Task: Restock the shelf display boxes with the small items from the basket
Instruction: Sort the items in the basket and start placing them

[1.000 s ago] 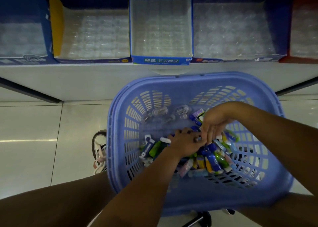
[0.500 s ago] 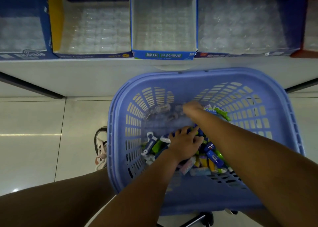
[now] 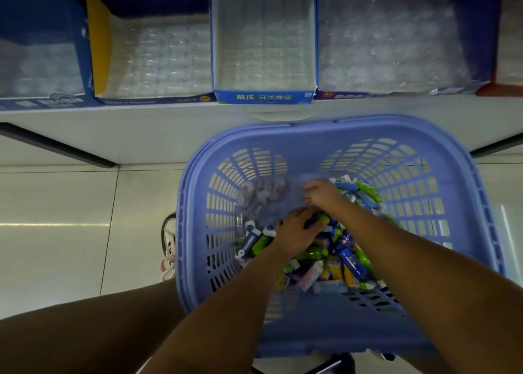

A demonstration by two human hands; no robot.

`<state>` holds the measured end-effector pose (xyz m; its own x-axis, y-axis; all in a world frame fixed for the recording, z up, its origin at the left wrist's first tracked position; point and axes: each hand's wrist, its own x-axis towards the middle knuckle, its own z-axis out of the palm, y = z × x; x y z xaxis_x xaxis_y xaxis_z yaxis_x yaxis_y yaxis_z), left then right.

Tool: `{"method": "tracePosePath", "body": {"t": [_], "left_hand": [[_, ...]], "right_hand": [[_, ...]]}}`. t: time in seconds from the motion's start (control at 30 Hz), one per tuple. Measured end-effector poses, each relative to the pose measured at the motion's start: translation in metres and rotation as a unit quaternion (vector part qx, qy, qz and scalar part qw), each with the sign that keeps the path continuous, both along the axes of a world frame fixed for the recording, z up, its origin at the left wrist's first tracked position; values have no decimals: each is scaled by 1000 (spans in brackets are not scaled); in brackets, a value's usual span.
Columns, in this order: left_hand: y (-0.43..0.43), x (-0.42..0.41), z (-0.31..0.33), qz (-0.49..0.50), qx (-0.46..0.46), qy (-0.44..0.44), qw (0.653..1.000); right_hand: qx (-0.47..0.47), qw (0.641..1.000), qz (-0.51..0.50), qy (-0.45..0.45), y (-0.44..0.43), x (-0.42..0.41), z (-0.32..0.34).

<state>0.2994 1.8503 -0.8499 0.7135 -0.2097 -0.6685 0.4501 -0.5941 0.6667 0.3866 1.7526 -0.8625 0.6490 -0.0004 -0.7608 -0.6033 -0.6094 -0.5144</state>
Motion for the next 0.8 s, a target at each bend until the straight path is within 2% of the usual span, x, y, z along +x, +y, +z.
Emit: {"method": "tracePosePath", "body": {"t": [0.07, 0.13, 0.2, 0.27, 0.33, 0.43, 0.53, 0.67, 0.8], "left_hand": [[7, 0, 8, 22, -31, -5, 999], [21, 5, 19, -6, -8, -17, 1000], [39, 13, 25, -19, 76, -62, 995], [58, 22, 30, 32, 200, -111, 973], [73, 28, 32, 79, 274, -114, 952], [77, 33, 29, 26, 339, -71, 938], [72, 40, 22, -6, 377, -59, 924], [73, 38, 10, -60, 427, -99, 897], [73, 35, 2, -10, 409, -131, 903]], "right_hand": [[-33, 998, 8, -61, -12, -6, -5], [-53, 988, 60, -129, -15, -10, -4], [-76, 966, 148, -197, -10, -10, 2], [-91, 928, 252, -259, 4, -8, 11], [-73, 893, 347, -277, 24, -8, 18], [-57, 855, 464, -226, 52, -7, 21], [-70, 849, 475, -218, 63, -6, 18], [-107, 845, 462, -247, 66, 0, 11], [-96, 852, 446, -256, 64, 0, 3]]}}
